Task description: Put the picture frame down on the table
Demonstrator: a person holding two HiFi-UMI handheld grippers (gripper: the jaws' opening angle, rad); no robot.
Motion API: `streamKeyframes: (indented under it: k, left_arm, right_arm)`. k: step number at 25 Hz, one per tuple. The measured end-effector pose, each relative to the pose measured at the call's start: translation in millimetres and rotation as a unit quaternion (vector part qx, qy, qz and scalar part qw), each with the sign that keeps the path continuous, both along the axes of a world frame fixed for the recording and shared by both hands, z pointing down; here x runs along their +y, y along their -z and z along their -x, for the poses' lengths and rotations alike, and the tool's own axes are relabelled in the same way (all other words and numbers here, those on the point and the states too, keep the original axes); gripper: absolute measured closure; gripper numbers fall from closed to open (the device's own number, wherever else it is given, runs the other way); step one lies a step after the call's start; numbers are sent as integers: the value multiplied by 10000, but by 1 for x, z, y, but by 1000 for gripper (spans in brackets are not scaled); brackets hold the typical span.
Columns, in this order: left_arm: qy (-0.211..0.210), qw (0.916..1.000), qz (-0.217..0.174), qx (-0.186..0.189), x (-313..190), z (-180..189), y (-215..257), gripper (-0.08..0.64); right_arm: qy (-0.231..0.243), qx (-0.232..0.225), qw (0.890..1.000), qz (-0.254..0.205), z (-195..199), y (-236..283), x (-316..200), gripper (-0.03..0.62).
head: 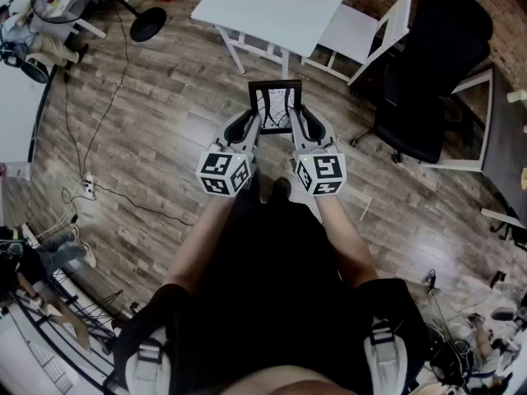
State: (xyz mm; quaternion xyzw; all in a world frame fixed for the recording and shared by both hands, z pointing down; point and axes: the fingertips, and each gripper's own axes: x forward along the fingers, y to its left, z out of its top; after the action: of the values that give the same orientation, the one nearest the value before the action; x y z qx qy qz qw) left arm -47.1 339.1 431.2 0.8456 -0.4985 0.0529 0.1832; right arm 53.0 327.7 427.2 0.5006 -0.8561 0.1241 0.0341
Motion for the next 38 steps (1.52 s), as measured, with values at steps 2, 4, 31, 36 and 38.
streamKeyframes:
  k: [2, 4, 31, 36, 38]
  left_arm:
    - [-17, 10000, -30, -25, 5, 1, 2, 476]
    - [-17, 10000, -42, -34, 9, 3, 2, 476]
    - [157, 9997, -170, 15, 27, -3, 10, 477]
    - [187, 9996, -199, 73, 20, 5, 10, 477]
    - [183, 9996, -186, 95, 16, 8, 9, 477]
  right_arm:
    - [-2, -2, 10000, -13, 2, 2, 4, 525]
    - [5, -2, 10000, -17, 3, 3, 8, 525]
    - [236, -174, 9995, -126, -4, 8, 29, 520]
    - [219, -109, 9995, -200, 4, 11, 24, 520]
    - [214, -79, 9995, -207, 7, 11, 21, 520]
